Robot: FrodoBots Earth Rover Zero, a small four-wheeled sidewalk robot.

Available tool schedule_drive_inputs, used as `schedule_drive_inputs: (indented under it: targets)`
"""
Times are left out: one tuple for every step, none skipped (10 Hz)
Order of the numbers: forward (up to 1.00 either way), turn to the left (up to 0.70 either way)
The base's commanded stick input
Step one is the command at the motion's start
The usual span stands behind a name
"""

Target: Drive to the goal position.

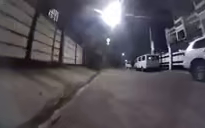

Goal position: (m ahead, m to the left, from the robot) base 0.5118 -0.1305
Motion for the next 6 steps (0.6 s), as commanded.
schedule_drive_inputs:
  targets:
    - [0.70, -0.27]
    - [0.70, -0.30]
    - [0.70, -0.33]
    - [0.70, -0.33]
    - [0.70, -0.26]
    - [0.70, -0.19]
